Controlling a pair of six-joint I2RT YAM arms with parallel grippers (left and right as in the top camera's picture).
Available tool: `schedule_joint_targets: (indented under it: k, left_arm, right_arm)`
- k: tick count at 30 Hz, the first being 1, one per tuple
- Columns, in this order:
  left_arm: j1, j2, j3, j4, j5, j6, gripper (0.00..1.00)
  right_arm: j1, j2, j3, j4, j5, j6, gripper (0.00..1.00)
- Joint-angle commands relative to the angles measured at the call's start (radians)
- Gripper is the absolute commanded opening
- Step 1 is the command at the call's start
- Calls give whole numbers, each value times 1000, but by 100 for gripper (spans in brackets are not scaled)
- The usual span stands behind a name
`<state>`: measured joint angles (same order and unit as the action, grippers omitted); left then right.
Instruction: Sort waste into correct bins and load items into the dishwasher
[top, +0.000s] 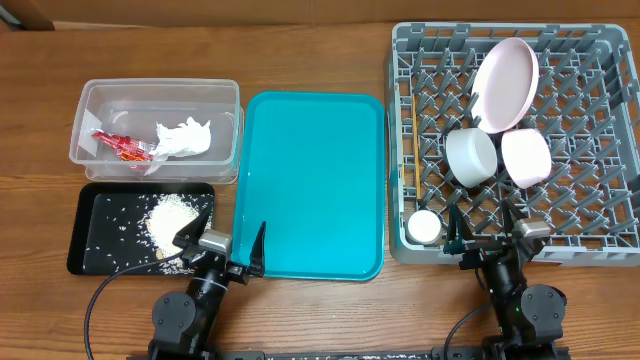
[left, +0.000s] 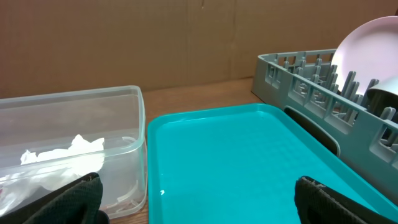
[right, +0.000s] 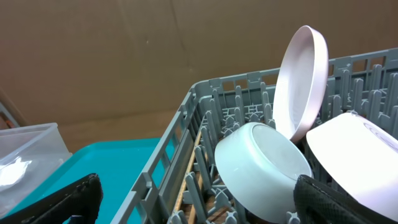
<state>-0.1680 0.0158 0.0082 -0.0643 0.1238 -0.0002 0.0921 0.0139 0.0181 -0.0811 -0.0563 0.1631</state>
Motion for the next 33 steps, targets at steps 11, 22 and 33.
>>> schedule_joint_targets:
  k: [11,22,33]
  left_arm:
    - [5,-5,-3,-2,0,0,100]
    - [5,-5,-3,-2,0,0,100]
    - [5,-5,-3,-2,0,0,100]
  right_arm:
    - [-5,-11,-10,5,-6,-4,100]
    - [-5,-11,-10,5,-6,-4,100]
    - [-5,-11,-10,5,-6,-4,100]
